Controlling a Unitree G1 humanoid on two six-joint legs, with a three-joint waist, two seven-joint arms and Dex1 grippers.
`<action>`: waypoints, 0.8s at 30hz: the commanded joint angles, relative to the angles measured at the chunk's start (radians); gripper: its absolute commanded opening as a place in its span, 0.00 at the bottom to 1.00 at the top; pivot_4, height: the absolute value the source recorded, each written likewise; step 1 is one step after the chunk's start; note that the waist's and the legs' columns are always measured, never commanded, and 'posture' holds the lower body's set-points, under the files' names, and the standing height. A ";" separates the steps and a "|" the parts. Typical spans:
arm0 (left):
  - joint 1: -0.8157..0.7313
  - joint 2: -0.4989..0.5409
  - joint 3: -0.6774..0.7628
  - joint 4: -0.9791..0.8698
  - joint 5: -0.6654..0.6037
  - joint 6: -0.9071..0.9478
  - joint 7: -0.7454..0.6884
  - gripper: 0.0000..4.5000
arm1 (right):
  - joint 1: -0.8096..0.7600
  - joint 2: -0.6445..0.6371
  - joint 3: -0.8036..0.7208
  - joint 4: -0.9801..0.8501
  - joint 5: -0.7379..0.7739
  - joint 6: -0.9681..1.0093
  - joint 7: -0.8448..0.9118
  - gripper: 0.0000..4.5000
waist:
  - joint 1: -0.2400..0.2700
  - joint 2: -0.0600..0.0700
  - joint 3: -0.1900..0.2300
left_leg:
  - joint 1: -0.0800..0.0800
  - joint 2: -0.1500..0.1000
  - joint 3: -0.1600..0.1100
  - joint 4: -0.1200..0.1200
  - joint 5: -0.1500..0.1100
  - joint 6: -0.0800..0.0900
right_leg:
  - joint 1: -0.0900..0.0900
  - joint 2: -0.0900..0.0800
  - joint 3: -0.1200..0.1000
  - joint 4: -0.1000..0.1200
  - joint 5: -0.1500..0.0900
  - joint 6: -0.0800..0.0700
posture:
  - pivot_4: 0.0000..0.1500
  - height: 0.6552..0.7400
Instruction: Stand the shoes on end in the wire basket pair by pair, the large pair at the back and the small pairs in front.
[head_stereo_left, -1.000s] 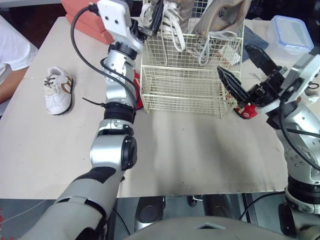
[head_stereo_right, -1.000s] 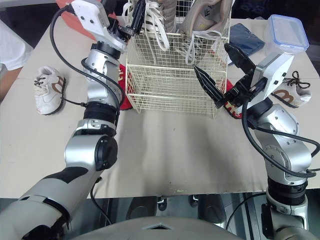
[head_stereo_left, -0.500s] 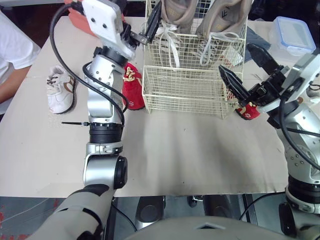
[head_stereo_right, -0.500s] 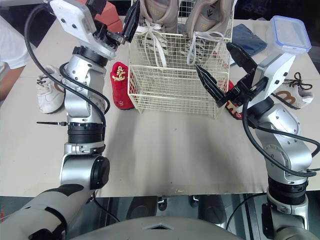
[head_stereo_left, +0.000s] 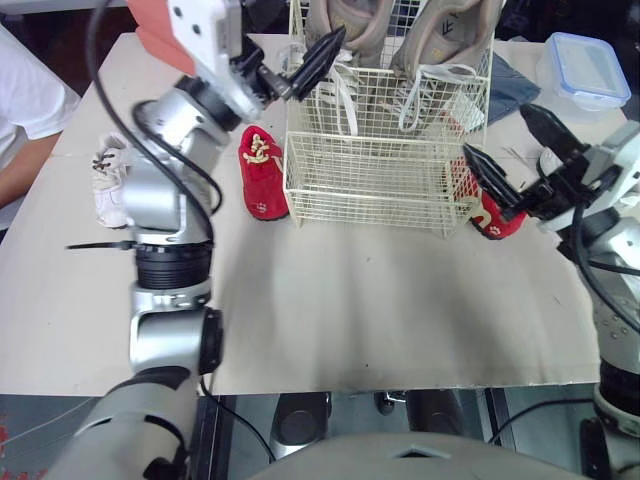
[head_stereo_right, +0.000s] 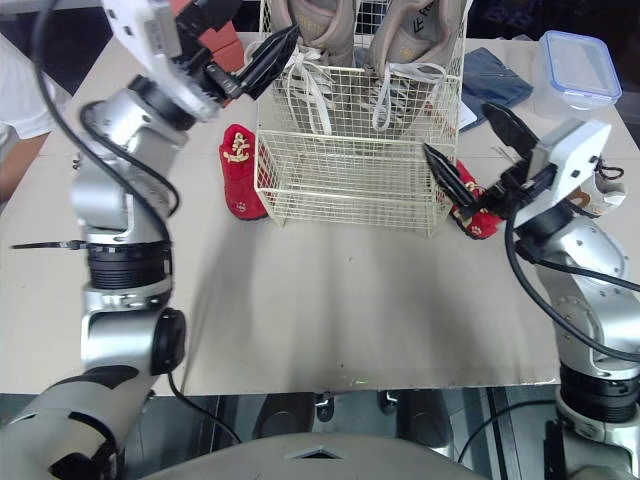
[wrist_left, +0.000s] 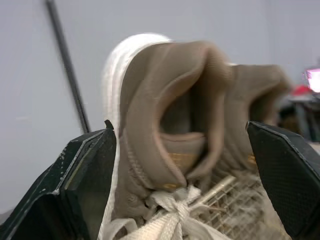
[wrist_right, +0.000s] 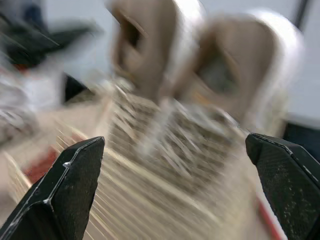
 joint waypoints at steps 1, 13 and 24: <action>-0.006 0.055 0.011 -0.067 -0.059 0.074 -0.060 1.00 | 0.025 -0.029 -0.067 0.001 0.018 -0.012 0.023 1.00 | 0.000 0.000 0.000 | 0.001 0.000 0.000 0.000 0.000 0.000 | 0.000 0.000 0.001 0.000 0.000 0.000 | 1.00 0.36; 0.103 0.361 -0.003 -0.288 -0.283 0.429 -0.304 1.00 | 0.193 -0.050 -0.101 0.026 0.000 0.136 -0.053 1.00 | 0.000 0.002 0.000 | 0.006 0.001 0.001 -0.002 0.000 0.000 | 0.003 0.001 0.008 0.001 -0.003 0.004 | 1.00 0.36; 0.121 0.412 -0.059 -0.357 -0.314 0.505 -0.362 1.00 | 0.161 -0.058 -0.025 0.205 -0.075 0.176 -0.010 1.00 | -0.001 0.004 0.001 | 0.008 0.000 0.001 -0.003 0.000 0.000 | 0.004 0.001 0.009 0.000 -0.003 0.004 | 1.00 0.36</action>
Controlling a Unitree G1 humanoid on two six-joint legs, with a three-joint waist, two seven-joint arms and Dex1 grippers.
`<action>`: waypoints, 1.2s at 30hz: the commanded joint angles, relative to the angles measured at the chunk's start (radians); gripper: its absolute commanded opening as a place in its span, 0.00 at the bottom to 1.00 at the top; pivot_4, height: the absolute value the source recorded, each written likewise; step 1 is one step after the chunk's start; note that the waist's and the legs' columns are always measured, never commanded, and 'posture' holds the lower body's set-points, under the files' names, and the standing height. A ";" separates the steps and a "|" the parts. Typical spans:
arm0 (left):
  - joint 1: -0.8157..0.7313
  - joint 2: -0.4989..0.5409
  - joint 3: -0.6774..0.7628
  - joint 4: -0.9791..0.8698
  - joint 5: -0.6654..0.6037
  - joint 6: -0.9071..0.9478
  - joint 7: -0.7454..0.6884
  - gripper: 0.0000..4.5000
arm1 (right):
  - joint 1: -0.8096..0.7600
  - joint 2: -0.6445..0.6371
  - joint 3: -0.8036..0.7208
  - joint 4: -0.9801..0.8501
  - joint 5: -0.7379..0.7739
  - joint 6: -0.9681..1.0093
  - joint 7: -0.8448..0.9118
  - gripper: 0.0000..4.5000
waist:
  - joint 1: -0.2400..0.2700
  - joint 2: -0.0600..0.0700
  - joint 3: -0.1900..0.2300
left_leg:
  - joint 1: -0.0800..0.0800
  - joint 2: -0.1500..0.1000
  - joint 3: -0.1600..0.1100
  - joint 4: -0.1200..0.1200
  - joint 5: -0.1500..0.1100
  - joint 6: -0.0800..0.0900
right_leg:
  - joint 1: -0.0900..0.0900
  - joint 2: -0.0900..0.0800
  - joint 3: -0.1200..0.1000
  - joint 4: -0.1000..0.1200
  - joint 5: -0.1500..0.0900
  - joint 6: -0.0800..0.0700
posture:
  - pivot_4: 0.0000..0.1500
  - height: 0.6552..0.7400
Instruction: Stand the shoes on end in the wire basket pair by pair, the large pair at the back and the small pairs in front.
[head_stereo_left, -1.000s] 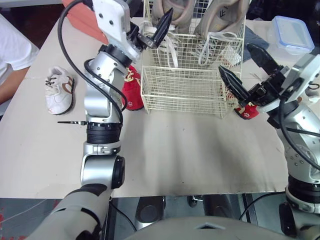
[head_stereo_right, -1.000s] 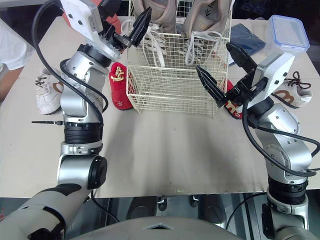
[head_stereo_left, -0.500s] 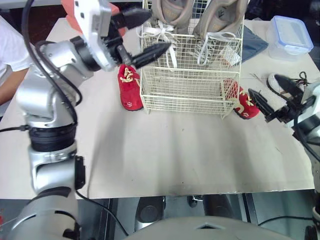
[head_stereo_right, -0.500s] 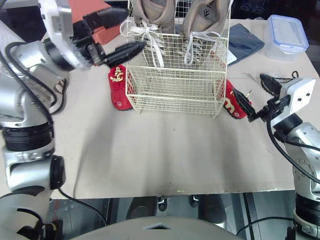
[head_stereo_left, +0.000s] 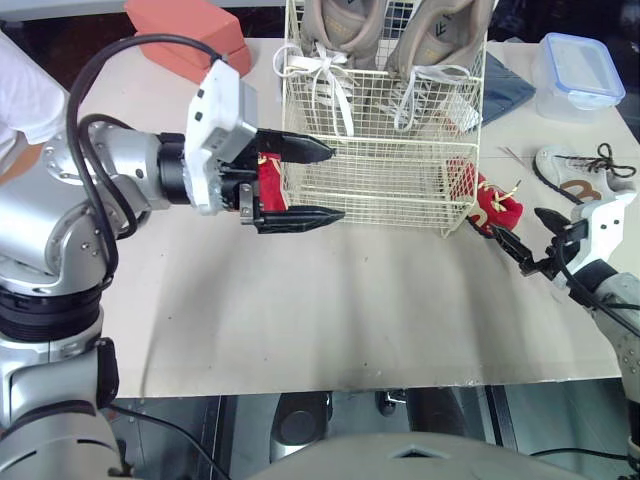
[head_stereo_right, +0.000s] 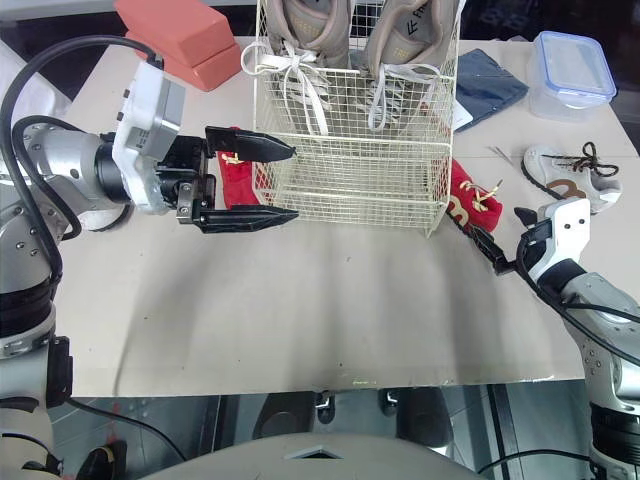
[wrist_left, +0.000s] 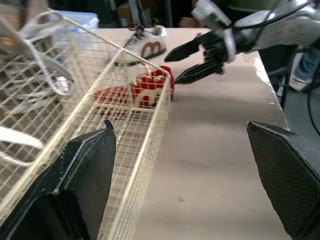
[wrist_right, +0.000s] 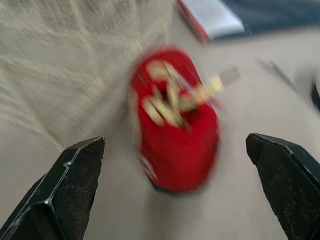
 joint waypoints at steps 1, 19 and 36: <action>-0.025 0.017 -0.002 -0.027 -0.006 0.004 -0.010 1.00 | -0.051 -0.012 -0.016 0.046 0.016 -0.007 0.043 1.00 | -0.001 0.001 0.000 | 0.000 0.000 0.000 0.000 0.000 0.000 | 0.000 0.000 0.000 0.000 0.000 0.000 | 1.00 0.36; -0.039 0.033 -0.044 -0.023 0.041 -0.007 -0.031 1.00 | -0.148 -0.002 -0.044 0.196 -0.032 -0.178 0.158 0.02 | 0.000 0.003 0.002 | 0.001 0.000 0.001 -0.001 0.000 0.000 | 0.000 0.000 0.001 0.000 0.000 0.000 | 1.00 0.36; -0.084 0.041 -0.042 0.103 0.082 -0.076 -0.110 1.00 | -0.211 -0.062 -0.114 0.097 -0.272 -1.114 0.284 0.02 | -0.002 0.005 0.003 | 0.002 0.000 0.003 -0.001 0.000 0.000 | 0.000 0.000 0.002 0.000 0.000 0.000 | 1.00 0.36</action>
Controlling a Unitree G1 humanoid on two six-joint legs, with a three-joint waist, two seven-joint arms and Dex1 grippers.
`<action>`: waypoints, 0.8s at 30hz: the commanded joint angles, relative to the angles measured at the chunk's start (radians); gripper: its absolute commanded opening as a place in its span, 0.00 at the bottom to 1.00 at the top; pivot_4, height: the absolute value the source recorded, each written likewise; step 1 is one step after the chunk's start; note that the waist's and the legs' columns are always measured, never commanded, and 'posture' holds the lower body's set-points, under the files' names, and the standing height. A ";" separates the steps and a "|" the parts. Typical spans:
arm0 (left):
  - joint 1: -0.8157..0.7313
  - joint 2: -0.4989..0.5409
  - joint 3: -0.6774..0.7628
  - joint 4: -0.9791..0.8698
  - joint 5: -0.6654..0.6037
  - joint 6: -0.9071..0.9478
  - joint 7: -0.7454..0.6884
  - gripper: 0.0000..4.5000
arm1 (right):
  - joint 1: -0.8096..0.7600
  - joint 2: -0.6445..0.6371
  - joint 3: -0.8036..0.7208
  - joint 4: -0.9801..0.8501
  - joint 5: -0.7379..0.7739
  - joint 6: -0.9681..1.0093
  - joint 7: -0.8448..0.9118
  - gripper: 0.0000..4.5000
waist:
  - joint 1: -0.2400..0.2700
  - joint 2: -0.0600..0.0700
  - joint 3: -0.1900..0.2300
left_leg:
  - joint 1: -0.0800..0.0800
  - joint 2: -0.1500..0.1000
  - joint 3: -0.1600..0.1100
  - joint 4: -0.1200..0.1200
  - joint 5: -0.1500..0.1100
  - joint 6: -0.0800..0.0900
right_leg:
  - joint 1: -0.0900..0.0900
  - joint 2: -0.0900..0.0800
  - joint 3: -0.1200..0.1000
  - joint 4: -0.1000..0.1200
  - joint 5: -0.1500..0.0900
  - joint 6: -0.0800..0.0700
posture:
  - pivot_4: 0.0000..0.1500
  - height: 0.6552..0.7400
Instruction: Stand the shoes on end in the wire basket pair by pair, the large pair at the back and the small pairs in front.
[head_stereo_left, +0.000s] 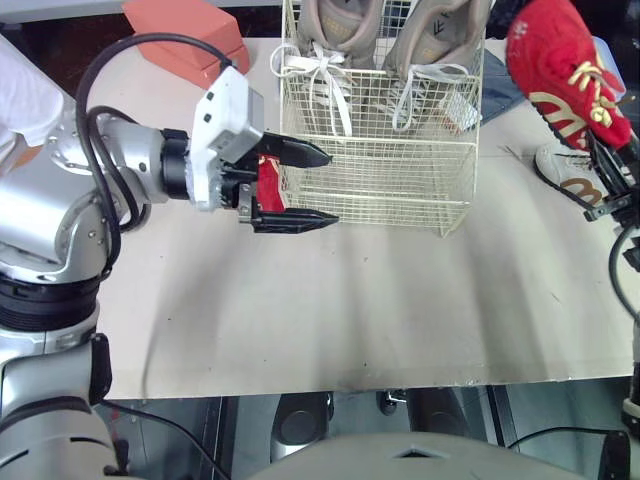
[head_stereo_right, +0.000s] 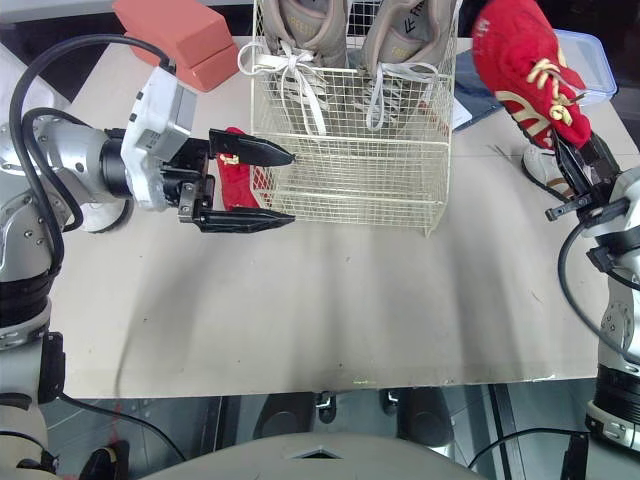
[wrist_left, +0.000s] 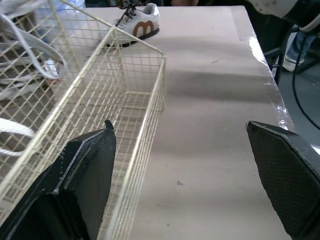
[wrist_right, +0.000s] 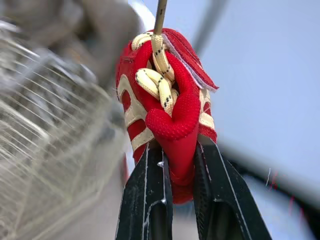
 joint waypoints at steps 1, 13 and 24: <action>-0.025 0.010 0.018 0.015 0.016 -0.038 -0.030 1.00 | -0.041 -0.070 0.035 -0.004 -0.077 -0.275 0.084 0.02 | 0.000 0.000 0.000 | 0.000 0.000 0.000 0.000 0.000 0.000 | 0.000 0.000 0.000 0.000 0.000 0.000 | 1.00 0.36; -0.035 0.021 0.013 0.036 0.017 -0.066 -0.114 1.00 | -0.193 -0.203 0.307 0.169 -0.272 -0.783 0.113 0.02 | 0.000 0.000 0.000 | 0.000 0.000 0.000 0.001 0.000 0.000 | 0.000 0.000 0.000 0.000 0.000 0.000 | 1.00 0.36; -0.157 0.010 -0.192 0.087 0.160 -0.126 -0.281 1.00 | -0.366 -0.280 0.485 0.250 -0.370 -0.854 0.102 0.02 | 0.001 0.000 0.000 | 0.000 0.000 0.001 0.002 0.000 0.000 | 0.000 0.000 0.000 0.001 0.000 0.000 | 1.00 0.36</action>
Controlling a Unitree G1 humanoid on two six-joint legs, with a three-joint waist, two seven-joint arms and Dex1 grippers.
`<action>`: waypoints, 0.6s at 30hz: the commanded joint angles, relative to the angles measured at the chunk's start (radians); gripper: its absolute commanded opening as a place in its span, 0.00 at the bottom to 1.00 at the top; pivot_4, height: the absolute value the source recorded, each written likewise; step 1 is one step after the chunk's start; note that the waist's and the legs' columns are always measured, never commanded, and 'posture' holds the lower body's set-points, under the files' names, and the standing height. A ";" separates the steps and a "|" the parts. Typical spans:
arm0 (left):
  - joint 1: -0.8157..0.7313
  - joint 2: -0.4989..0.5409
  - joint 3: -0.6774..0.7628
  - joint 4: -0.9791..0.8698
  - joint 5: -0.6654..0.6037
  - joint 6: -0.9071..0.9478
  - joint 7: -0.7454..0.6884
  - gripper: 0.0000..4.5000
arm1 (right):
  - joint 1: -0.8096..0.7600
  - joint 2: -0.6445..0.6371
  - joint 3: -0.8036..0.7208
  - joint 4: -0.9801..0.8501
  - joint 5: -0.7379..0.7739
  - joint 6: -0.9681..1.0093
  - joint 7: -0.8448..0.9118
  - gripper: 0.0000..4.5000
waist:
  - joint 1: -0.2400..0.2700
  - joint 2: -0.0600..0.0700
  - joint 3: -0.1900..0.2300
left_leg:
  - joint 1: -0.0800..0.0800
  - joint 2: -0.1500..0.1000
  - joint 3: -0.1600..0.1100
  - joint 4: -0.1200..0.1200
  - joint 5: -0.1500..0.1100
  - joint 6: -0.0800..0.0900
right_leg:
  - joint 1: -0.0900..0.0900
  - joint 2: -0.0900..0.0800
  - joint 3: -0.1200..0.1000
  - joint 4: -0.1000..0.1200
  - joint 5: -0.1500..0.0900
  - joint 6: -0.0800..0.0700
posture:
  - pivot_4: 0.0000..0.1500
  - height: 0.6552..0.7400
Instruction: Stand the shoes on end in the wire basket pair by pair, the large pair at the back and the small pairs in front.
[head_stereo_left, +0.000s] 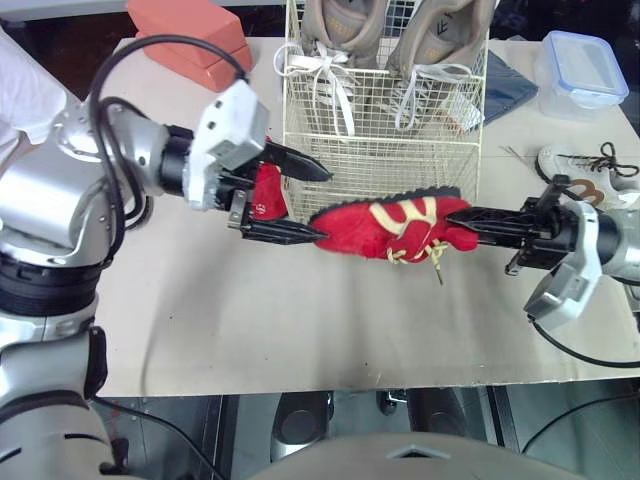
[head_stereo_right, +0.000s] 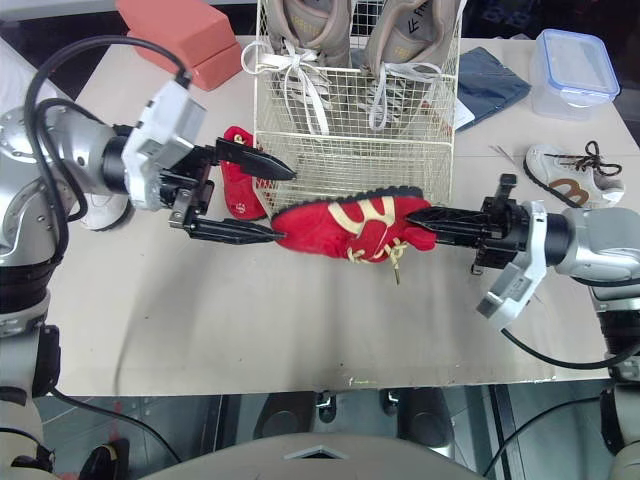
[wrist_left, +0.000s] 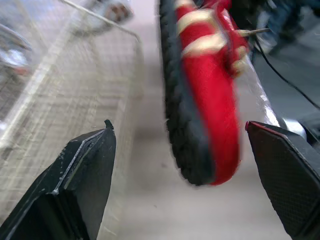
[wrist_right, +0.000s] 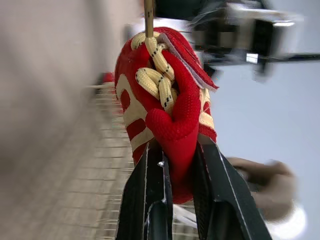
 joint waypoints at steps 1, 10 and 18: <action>-0.077 -0.042 -0.069 0.032 0.066 -0.048 -0.043 1.00 | -0.078 -0.010 0.023 0.000 -0.010 -0.061 -0.039 0.02 | 0.000 0.000 0.000 | 0.000 0.000 0.000 0.000 0.000 0.000 | 0.000 0.000 0.000 0.000 0.000 0.000 | 1.00 0.36; -0.219 -0.159 -0.251 0.097 0.210 0.003 -0.051 1.00 | -0.129 0.025 0.053 -0.023 -0.152 -0.064 -0.099 0.02 | 0.000 0.000 0.000 | 0.000 0.000 0.000 0.000 0.000 0.000 | -0.001 0.000 0.000 0.000 0.000 0.000 | 1.00 0.36; -0.244 -0.177 -0.295 0.092 0.271 0.029 -0.072 0.58 | -0.126 0.029 0.043 -0.048 -0.211 0.022 -0.151 0.00 | -0.003 0.000 0.000 | 0.000 0.000 0.001 0.000 0.000 0.000 | -0.001 0.000 0.001 0.001 0.000 0.000 | 1.00 0.36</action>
